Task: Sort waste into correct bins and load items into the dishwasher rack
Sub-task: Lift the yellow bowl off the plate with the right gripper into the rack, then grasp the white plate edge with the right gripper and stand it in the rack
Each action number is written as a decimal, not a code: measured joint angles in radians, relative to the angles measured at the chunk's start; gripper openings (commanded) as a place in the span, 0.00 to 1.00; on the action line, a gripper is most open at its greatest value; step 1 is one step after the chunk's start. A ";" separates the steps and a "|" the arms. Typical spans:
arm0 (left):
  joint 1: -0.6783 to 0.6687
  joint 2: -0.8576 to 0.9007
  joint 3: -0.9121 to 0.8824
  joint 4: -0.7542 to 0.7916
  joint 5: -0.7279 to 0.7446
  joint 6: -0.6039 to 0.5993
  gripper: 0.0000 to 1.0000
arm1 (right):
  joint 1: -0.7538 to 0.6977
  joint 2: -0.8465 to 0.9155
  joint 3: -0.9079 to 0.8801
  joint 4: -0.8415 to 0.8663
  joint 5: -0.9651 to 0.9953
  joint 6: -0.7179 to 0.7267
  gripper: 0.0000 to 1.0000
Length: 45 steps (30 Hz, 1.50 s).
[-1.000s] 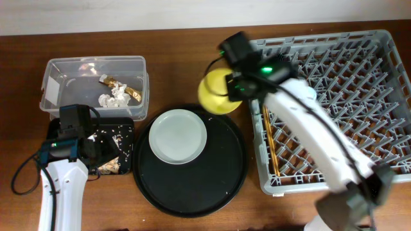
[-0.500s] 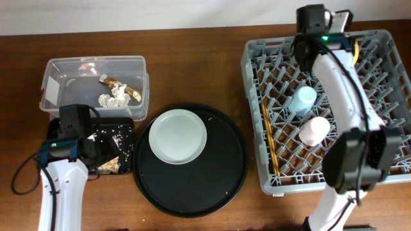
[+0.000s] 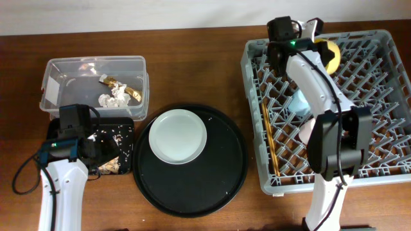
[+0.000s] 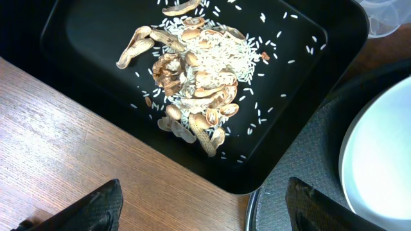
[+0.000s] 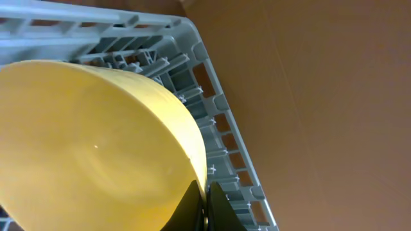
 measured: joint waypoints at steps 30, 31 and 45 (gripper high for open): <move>0.000 0.000 0.000 0.003 0.007 0.000 0.82 | 0.190 -0.491 0.007 -0.412 -1.250 0.109 0.86; 0.000 0.000 0.000 0.003 0.007 0.000 0.82 | 0.214 -0.466 0.001 -0.412 -1.289 0.108 0.86; 0.000 0.000 0.000 -0.001 0.007 0.000 0.82 | 0.454 0.075 -0.066 -0.341 -1.433 0.259 0.61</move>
